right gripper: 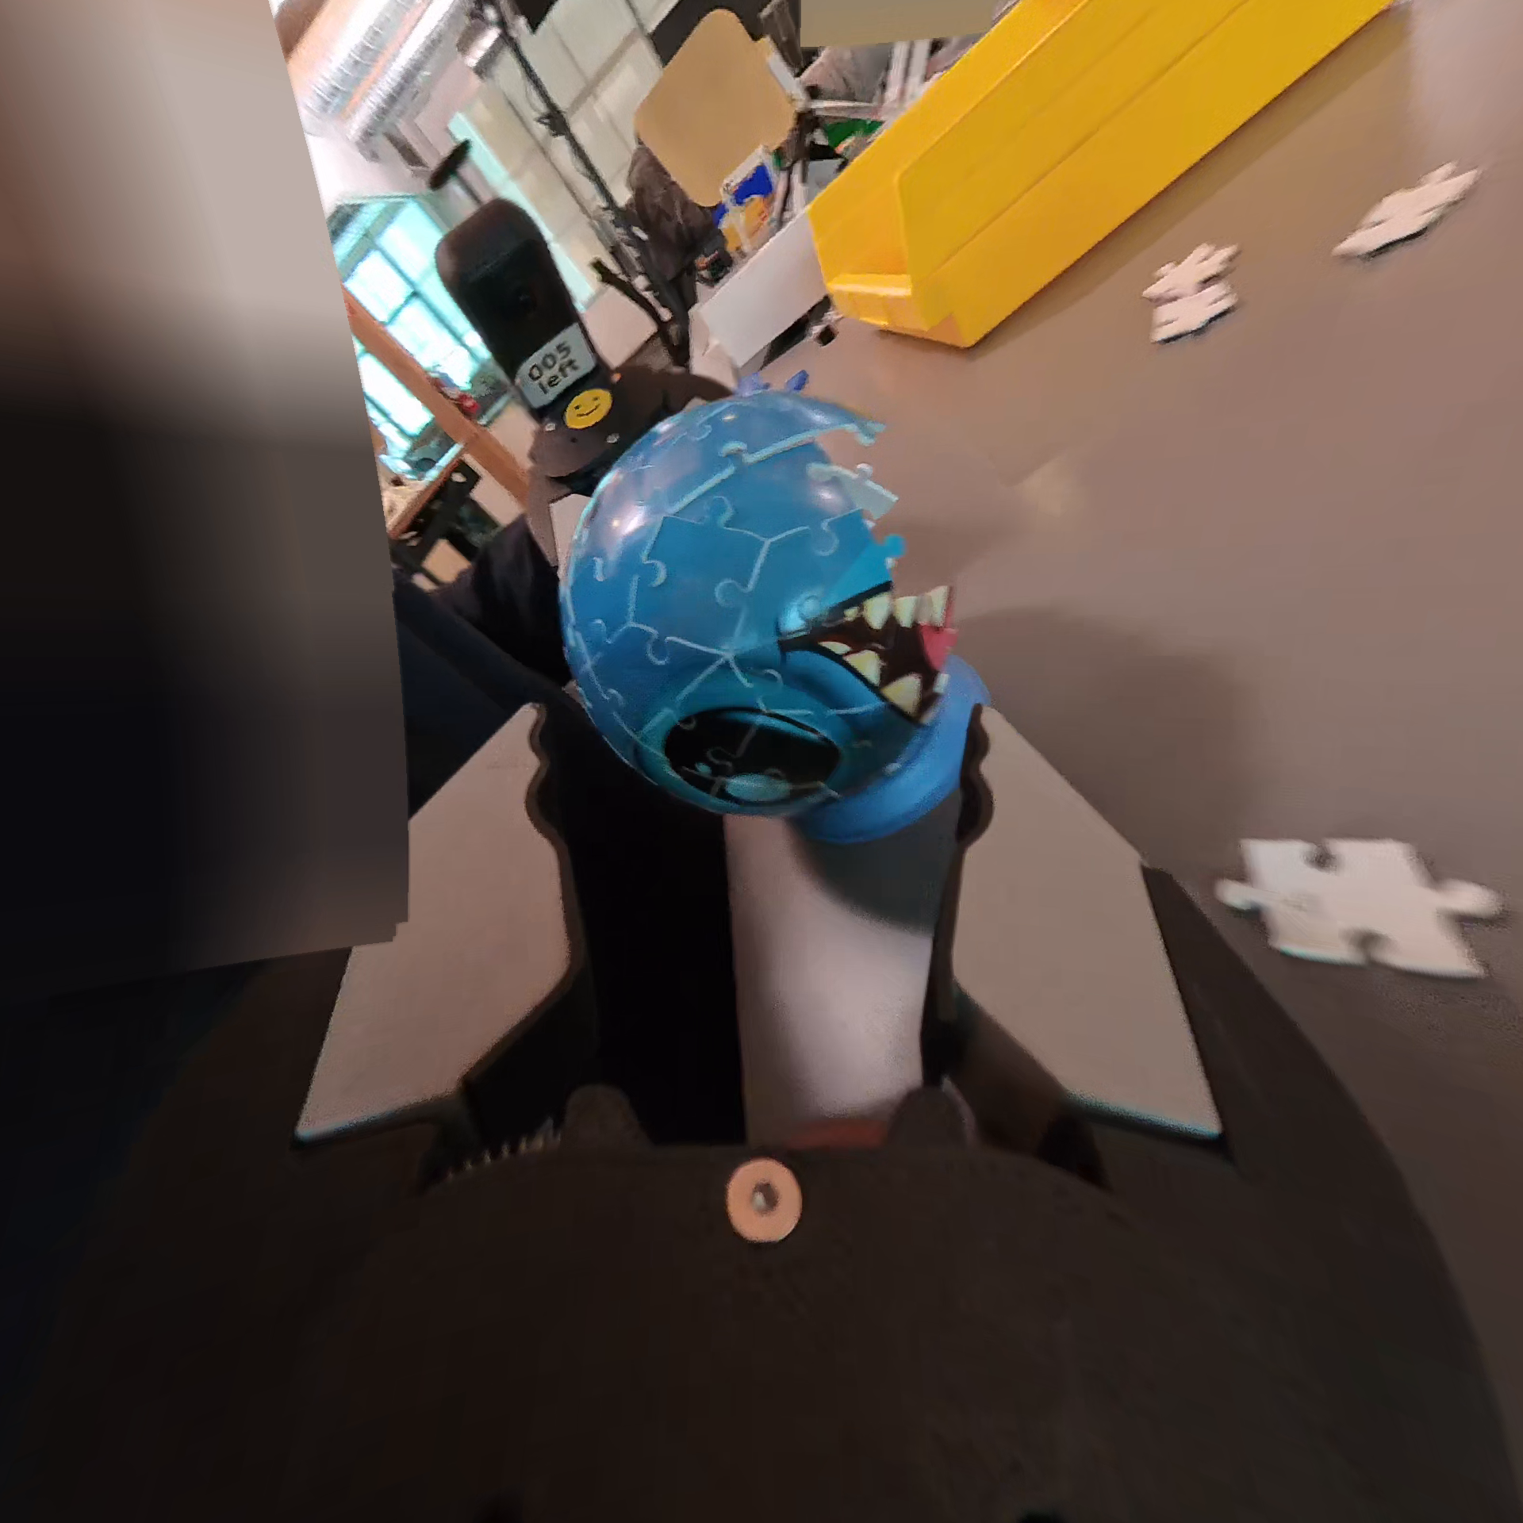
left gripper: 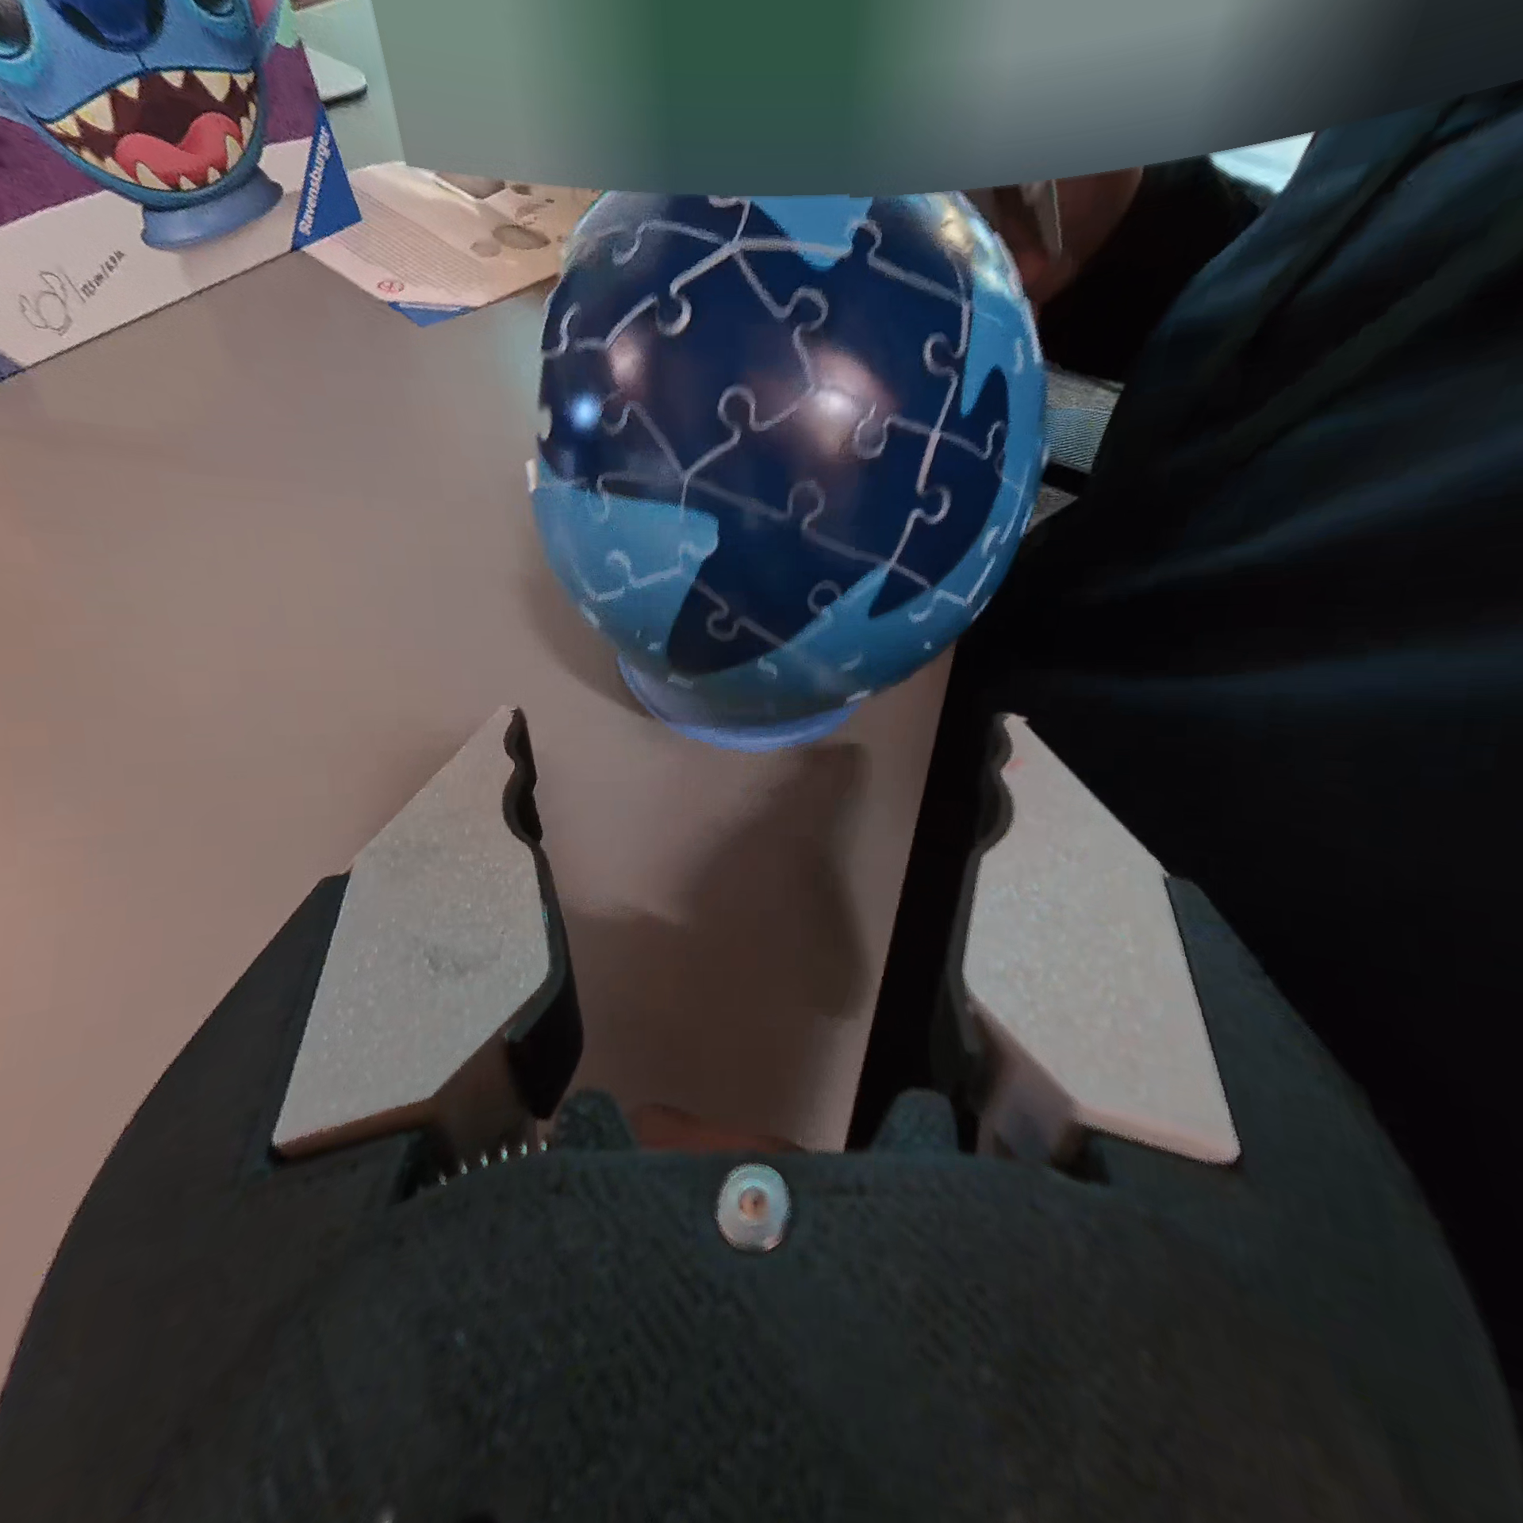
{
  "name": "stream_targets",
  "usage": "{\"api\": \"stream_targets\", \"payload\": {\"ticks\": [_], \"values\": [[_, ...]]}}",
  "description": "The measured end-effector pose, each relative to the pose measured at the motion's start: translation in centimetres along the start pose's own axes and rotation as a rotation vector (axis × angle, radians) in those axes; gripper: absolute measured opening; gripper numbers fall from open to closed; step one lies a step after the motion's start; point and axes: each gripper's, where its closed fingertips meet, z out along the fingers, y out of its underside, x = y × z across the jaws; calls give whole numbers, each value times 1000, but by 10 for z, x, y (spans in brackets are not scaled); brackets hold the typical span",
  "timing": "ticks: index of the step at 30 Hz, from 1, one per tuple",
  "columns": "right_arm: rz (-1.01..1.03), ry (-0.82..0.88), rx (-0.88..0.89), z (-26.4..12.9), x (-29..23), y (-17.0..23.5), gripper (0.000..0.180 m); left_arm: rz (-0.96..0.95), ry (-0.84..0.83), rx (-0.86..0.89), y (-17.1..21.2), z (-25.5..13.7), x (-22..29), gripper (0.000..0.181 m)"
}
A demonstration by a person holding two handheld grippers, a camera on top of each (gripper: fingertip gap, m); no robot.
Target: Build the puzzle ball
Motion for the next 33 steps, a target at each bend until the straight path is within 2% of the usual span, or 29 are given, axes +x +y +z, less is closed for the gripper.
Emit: {"api": "stream_targets", "payload": {"ticks": [2,4,6,11,15,18,22,26,33], "values": [[-31,96,11,-21,20,-8,90,-21,-9,-7,8,-4,-5,107],[-39,220,6,-42,49,-16,75,-46,5,-6,10,-4,-7,107],[-37,298,-30,-54,74,-17,69,-54,8,-5,9,-3,-11,104],[-77,383,-280,-49,104,11,68,-54,28,-65,16,2,-14,104],[-193,420,-349,-42,109,18,67,-34,-2,-148,27,7,-22,105],[-318,243,-348,-30,78,17,61,-19,-37,-219,37,11,-27,104],[-443,-25,-421,-12,46,35,64,38,-124,-301,46,18,-37,103],[-515,-119,-528,9,49,46,73,45,-165,-304,42,26,-38,107],[-493,-254,-535,31,38,41,78,81,-270,-276,33,31,-45,113]]}}
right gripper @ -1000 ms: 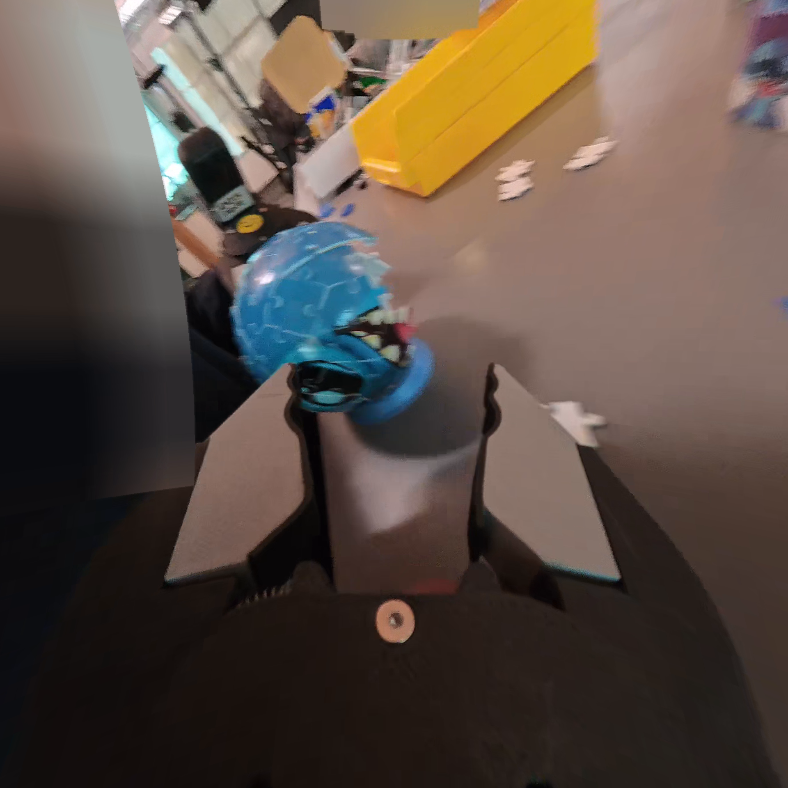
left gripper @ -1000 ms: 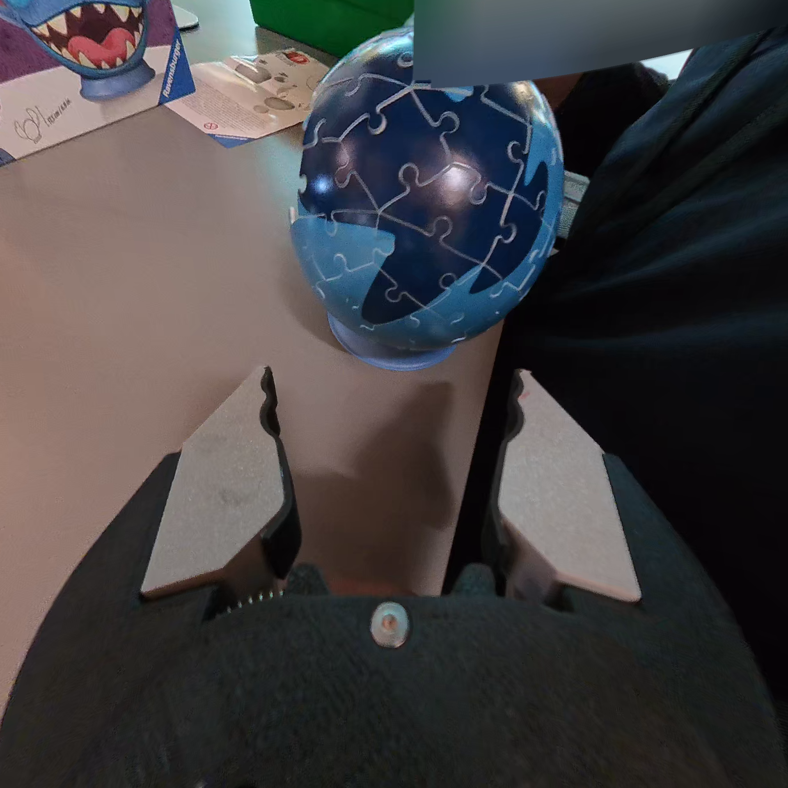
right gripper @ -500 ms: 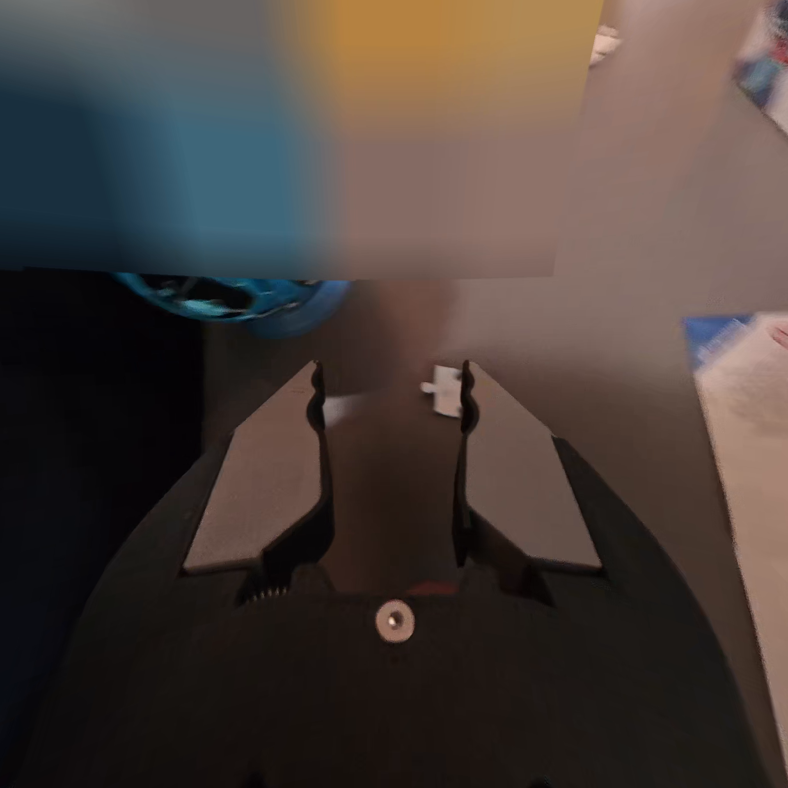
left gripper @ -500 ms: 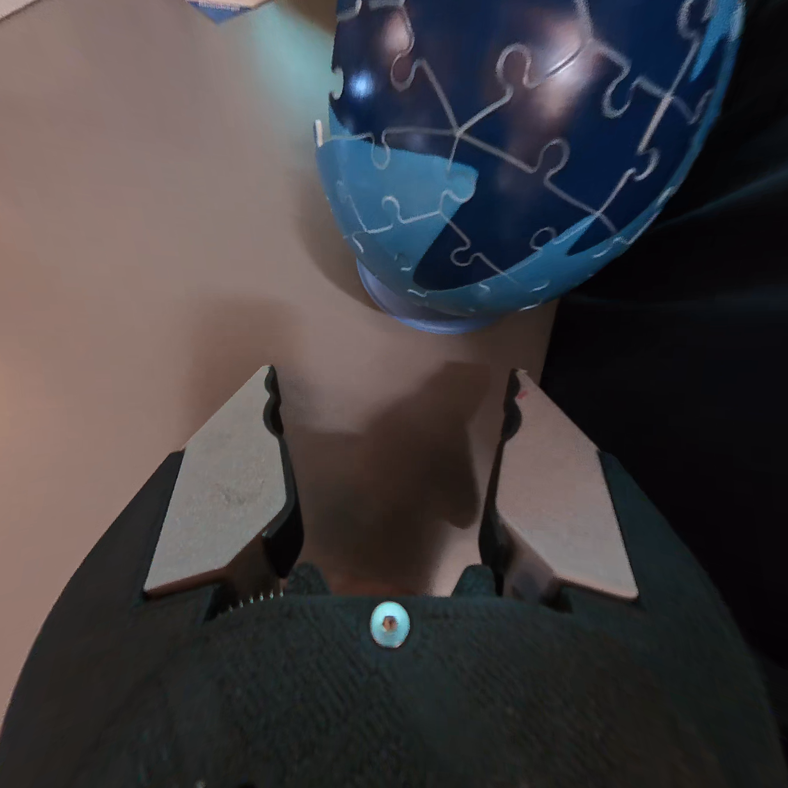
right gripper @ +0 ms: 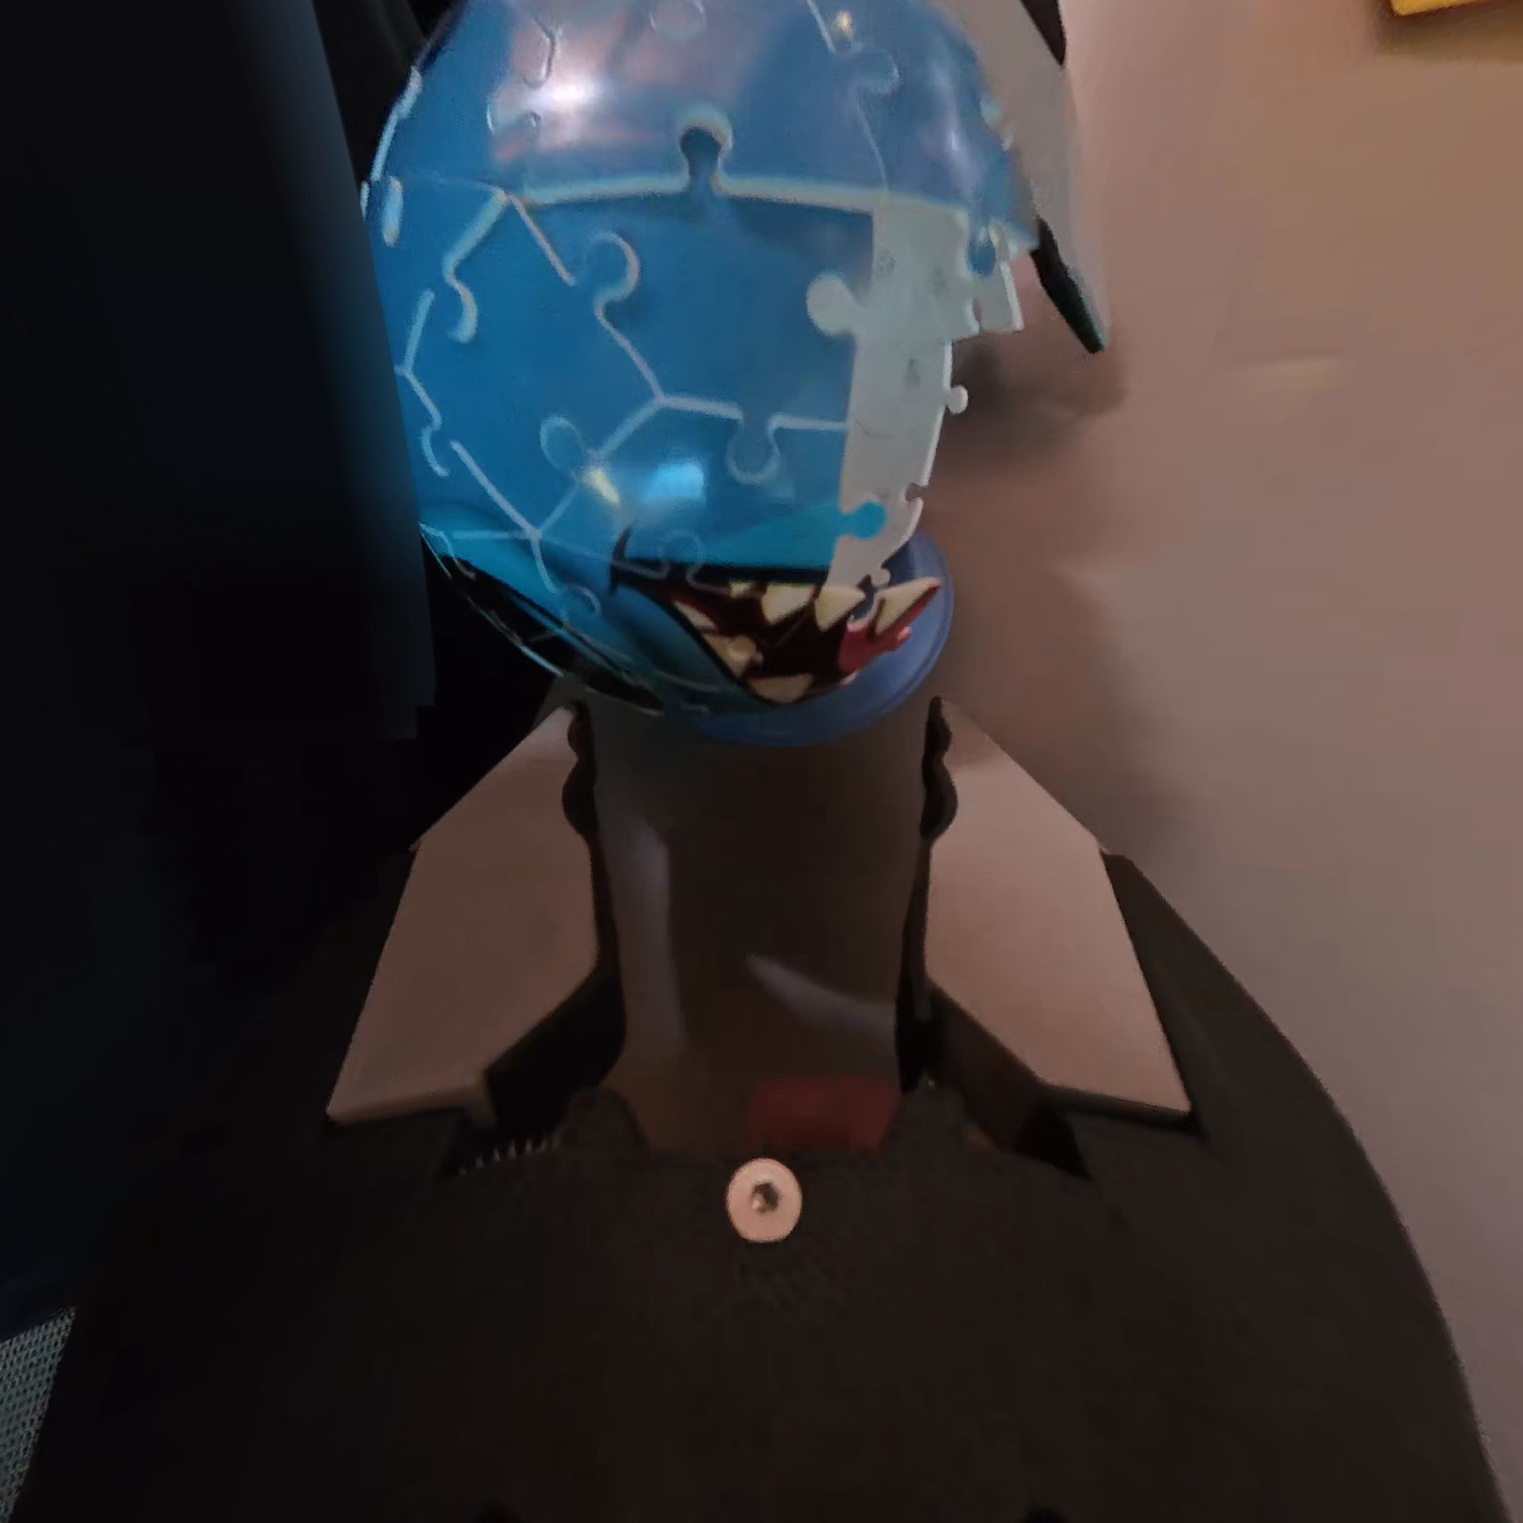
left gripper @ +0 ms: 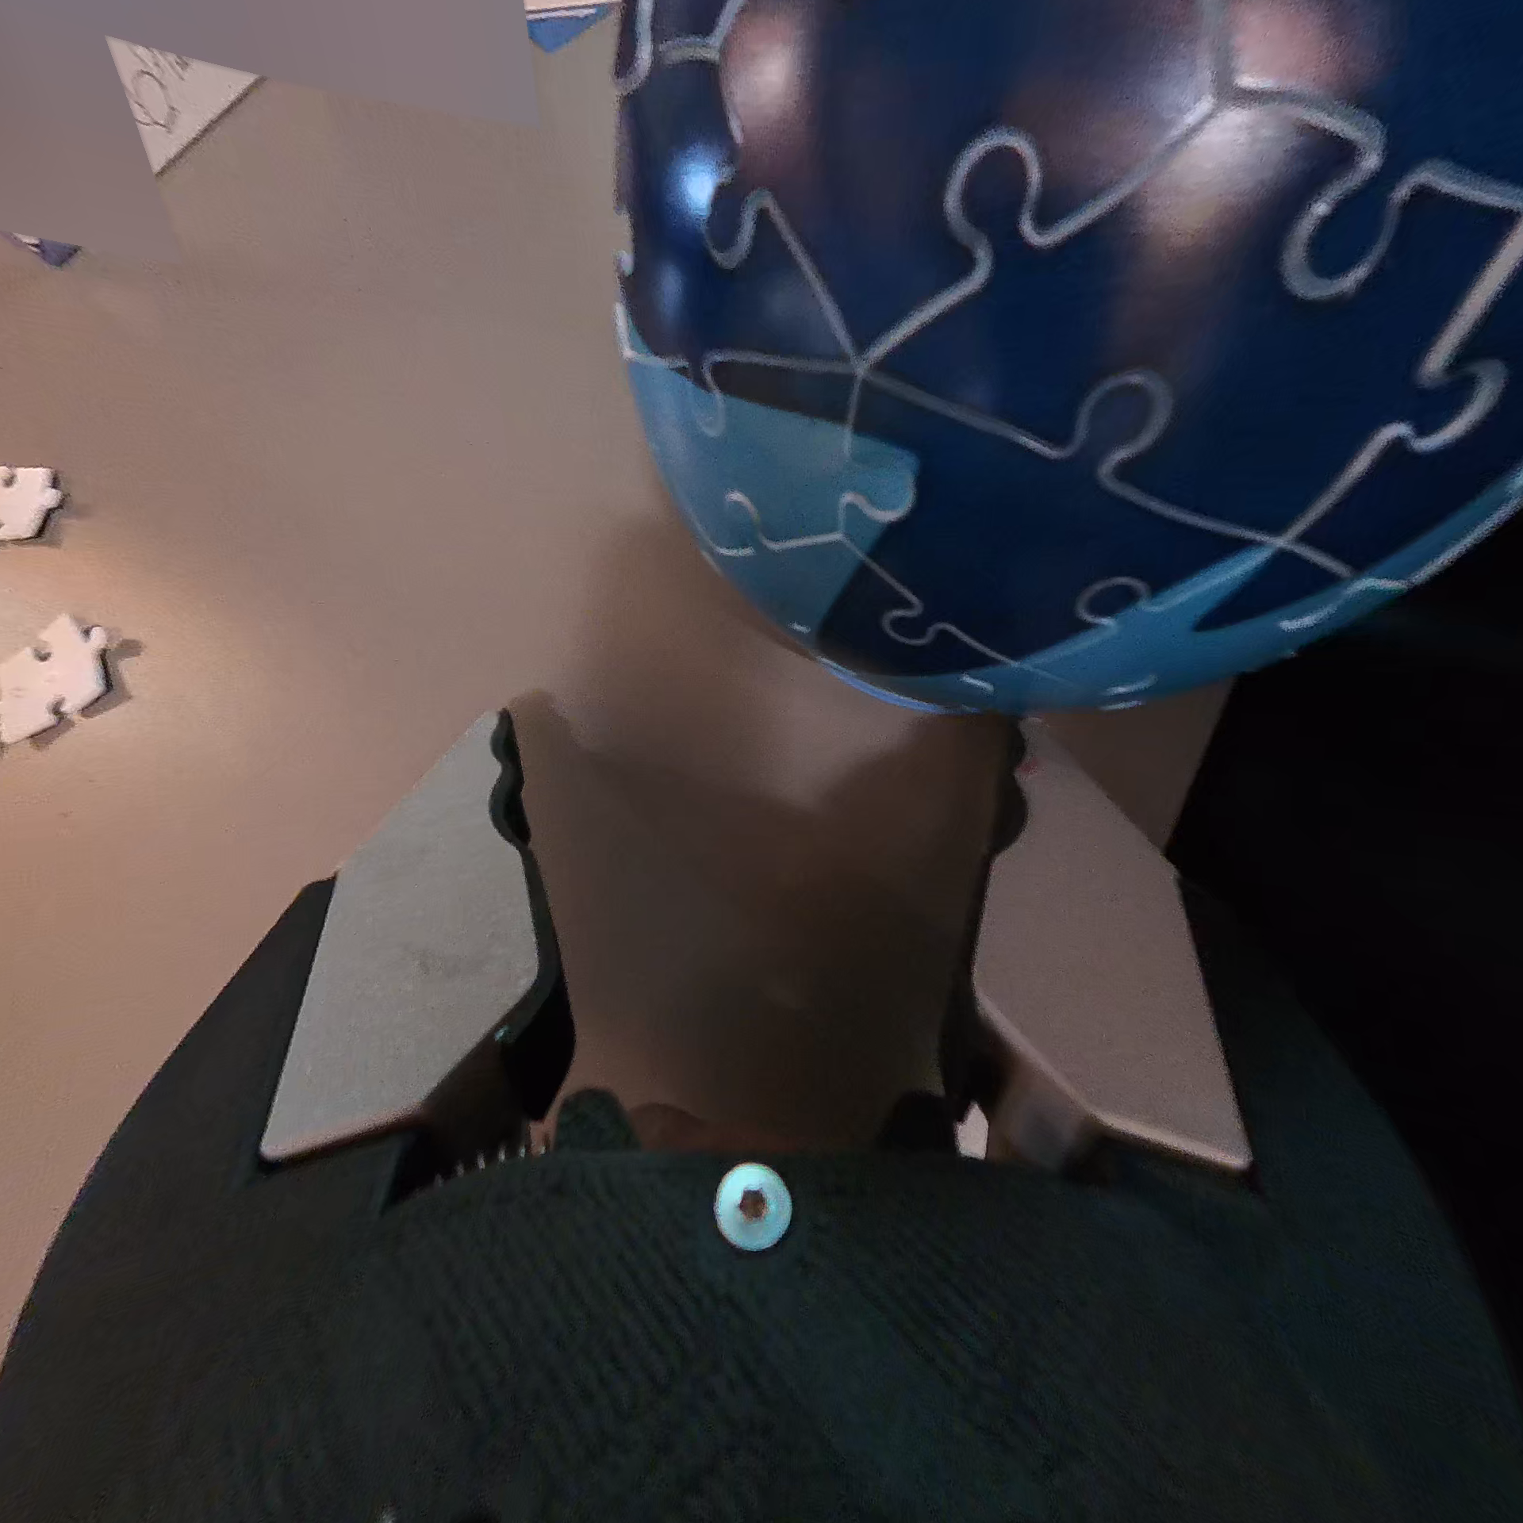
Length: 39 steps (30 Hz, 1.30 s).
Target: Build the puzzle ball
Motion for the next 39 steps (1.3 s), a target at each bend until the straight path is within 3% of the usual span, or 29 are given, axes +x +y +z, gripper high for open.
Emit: {"api": "stream_targets", "payload": {"ticks": [8,18,22,29,39], "values": [[34,-58,-95,14,0,7,78,-28,-16,-4,-1,4,-12,114],[23,-65,-98,10,-14,14,84,-39,46,-21,0,9,-18,115],[59,-93,-77,4,-23,16,77,-21,47,-13,-4,13,-25,112],[207,-46,174,-41,-16,1,71,-7,94,-16,-3,13,-24,109],[389,261,486,-126,25,11,70,-12,146,-18,0,11,-21,105]]}}
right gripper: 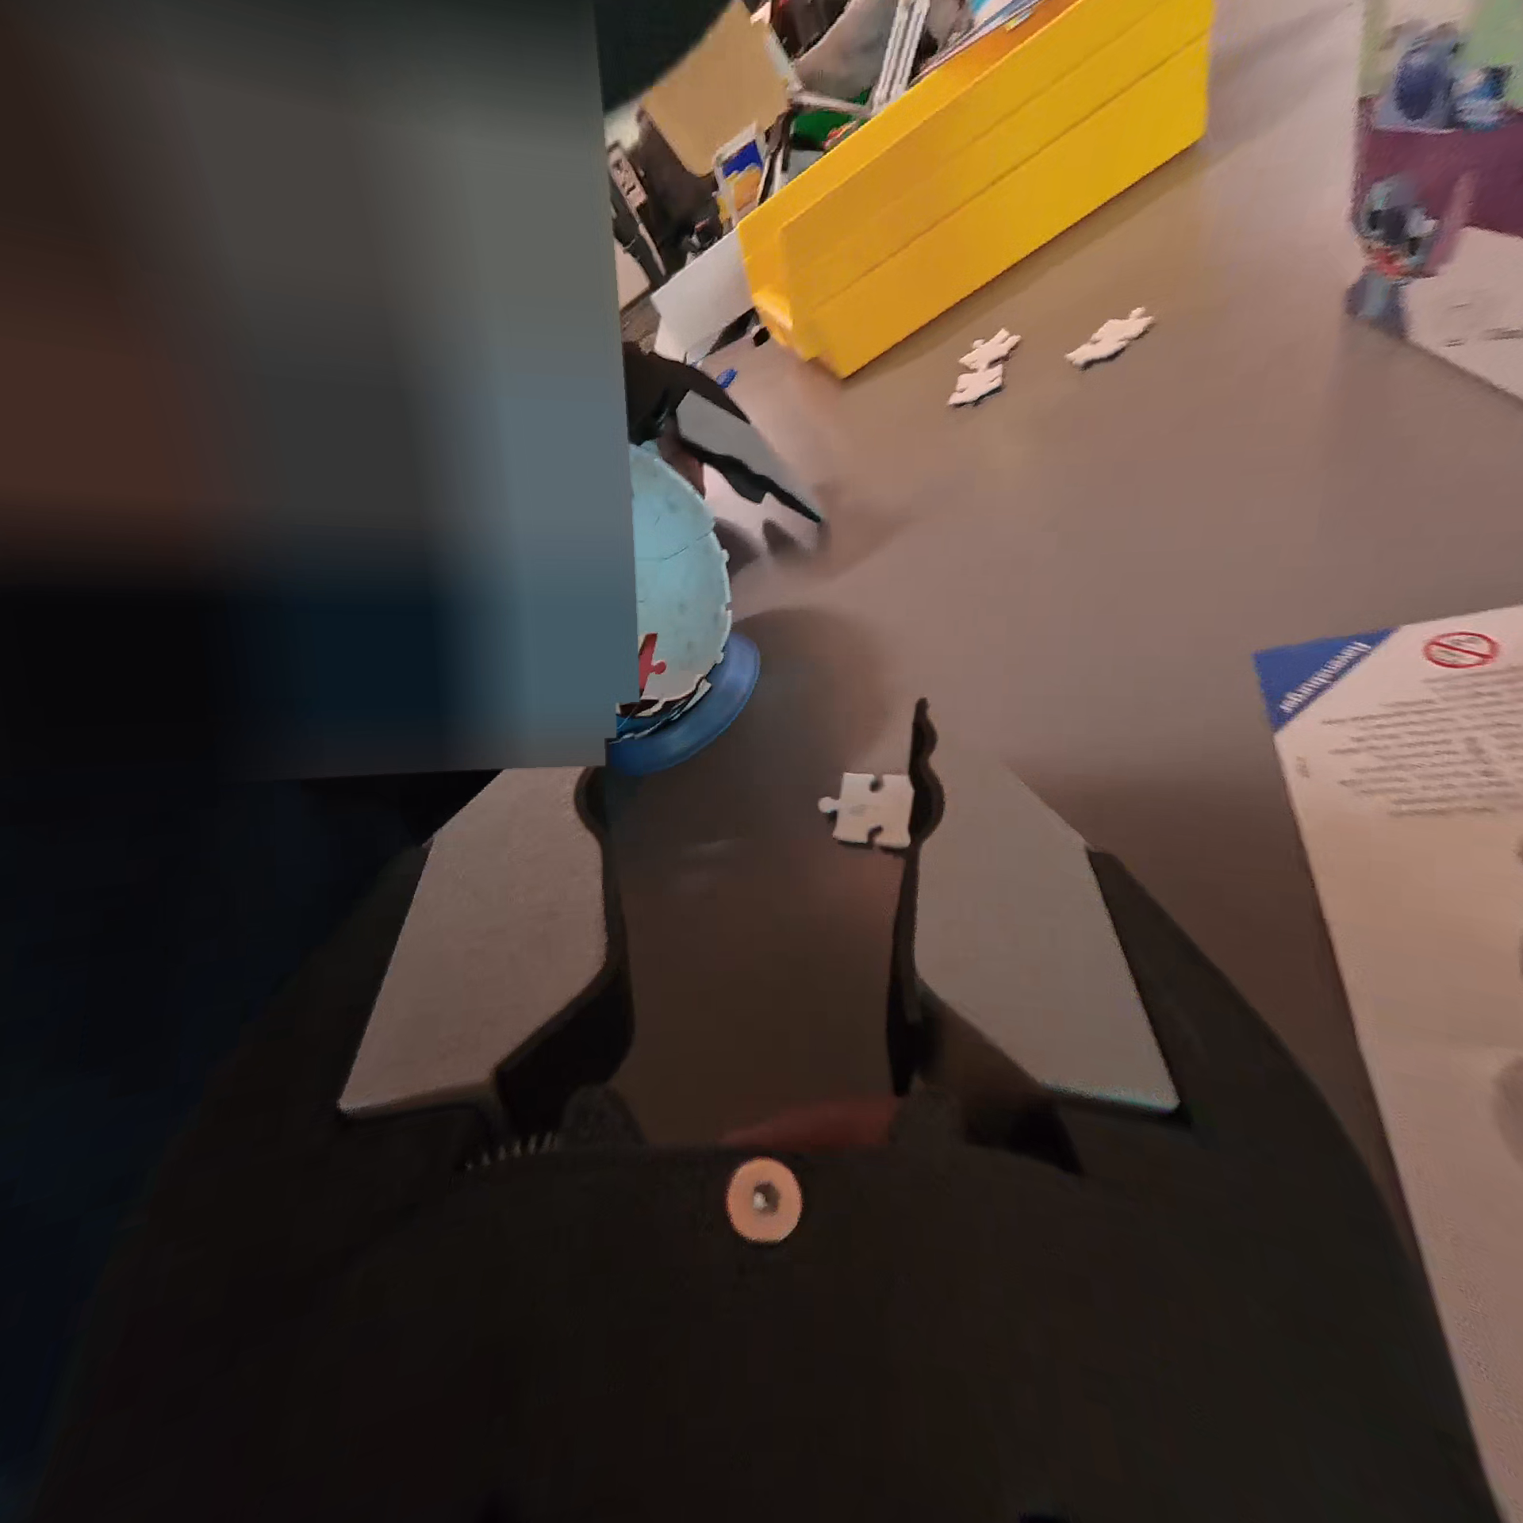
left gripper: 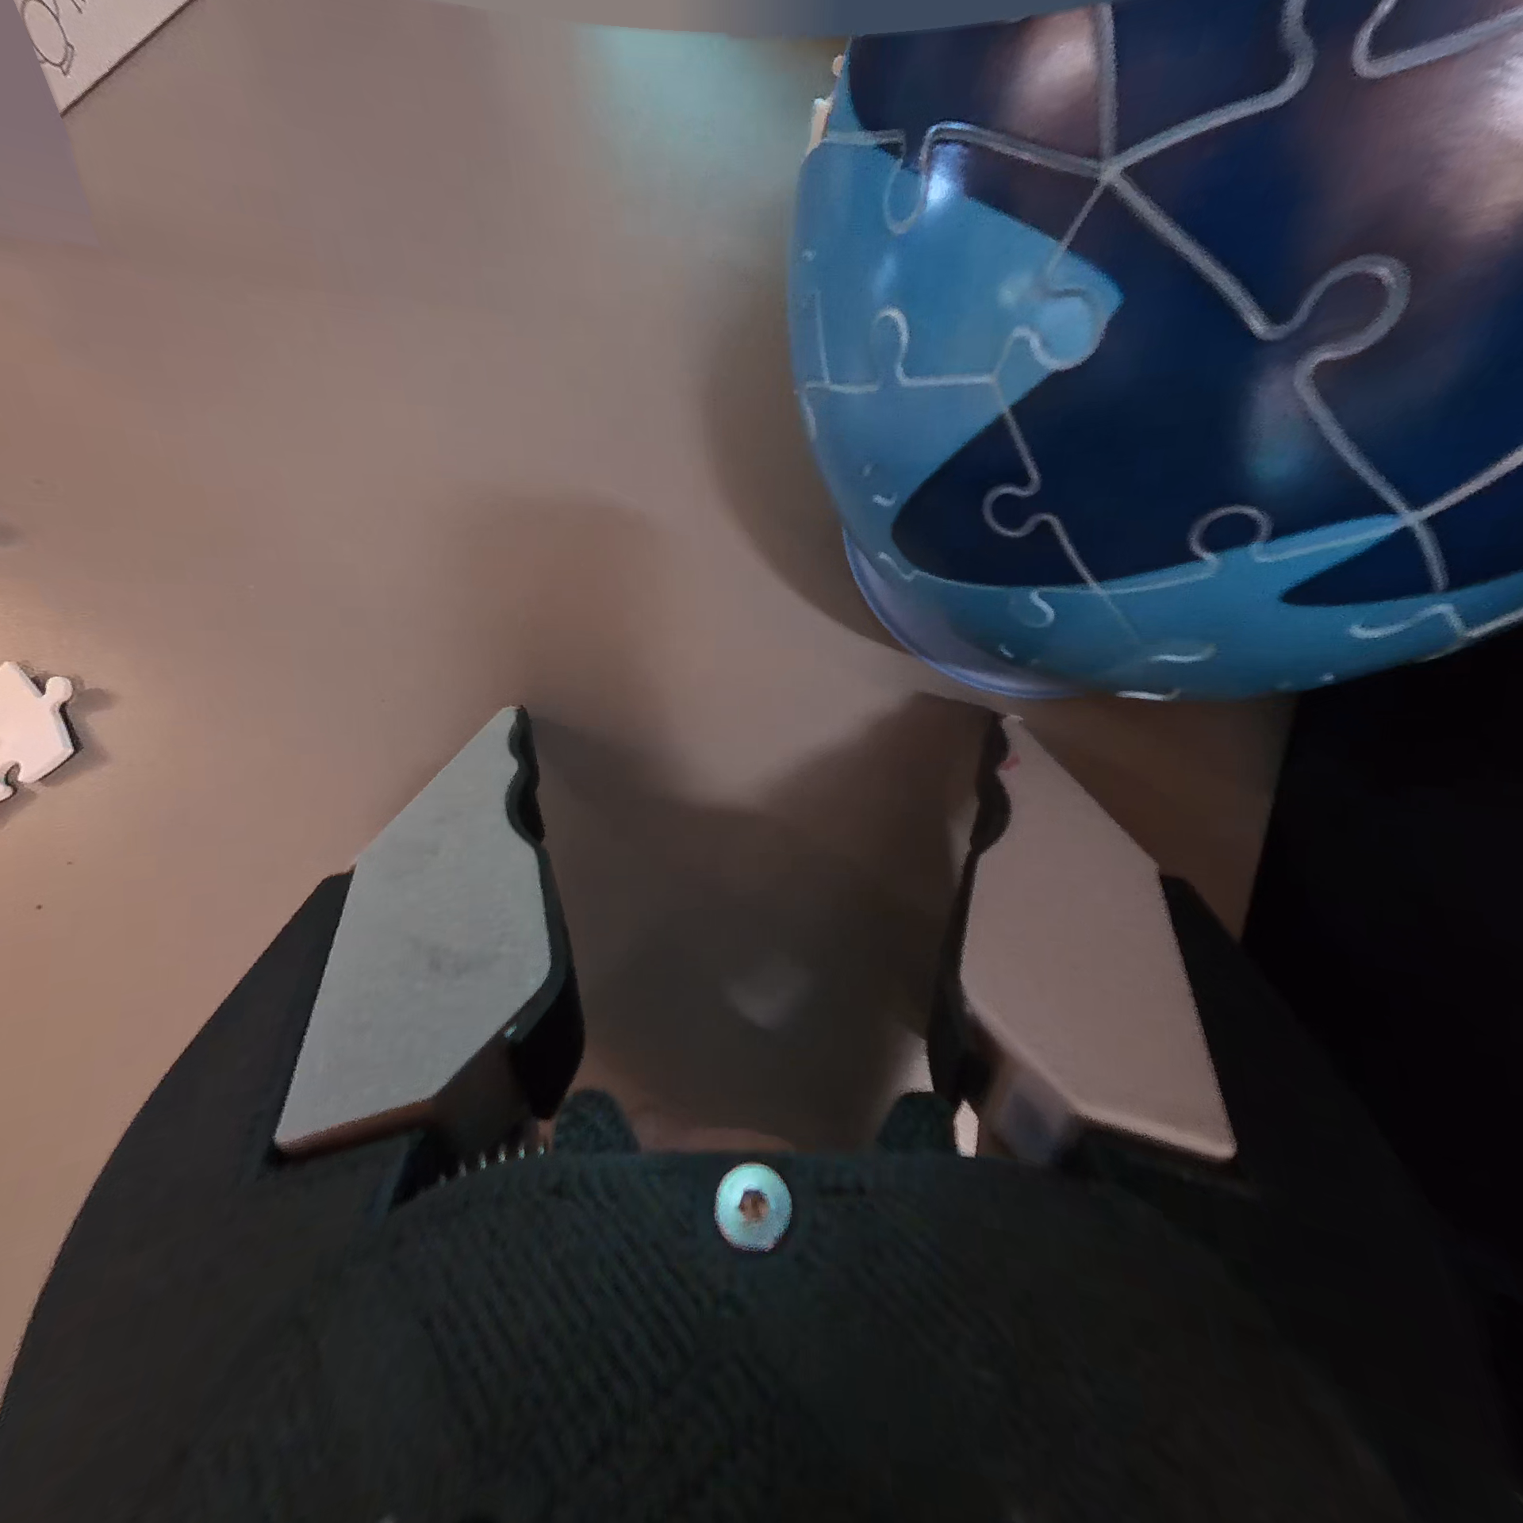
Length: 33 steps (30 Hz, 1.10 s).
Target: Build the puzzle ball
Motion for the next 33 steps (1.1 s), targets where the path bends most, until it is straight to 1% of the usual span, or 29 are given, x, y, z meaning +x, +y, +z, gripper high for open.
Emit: {"api": "stream_targets", "payload": {"ticks": [2,5,10,15,17,20,23,26,31,33], "values": [[8,51,10,-3,9,-2,70,7,0,-2,0,0,1,105],[24,106,-22,-2,20,4,73,13,7,-1,0,0,2,105],[25,149,-121,4,26,22,74,11,13,12,-1,-1,3,102],[4,158,-207,9,24,35,67,15,17,20,-2,-2,4,99],[-10,187,-249,12,27,41,63,10,21,21,-2,-2,4,99],[-26,218,-312,16,30,50,62,7,28,16,-2,-2,4,98],[-28,239,-320,16,32,51,58,12,27,14,-1,-1,5,98],[-26,257,-314,14,34,50,59,15,21,19,-2,-2,4,98],[-101,298,-349,20,34,54,57,13,20,31,-3,-3,4,98],[-124,319,-359,23,36,54,52,3,20,42,-5,-4,3,98]]}}
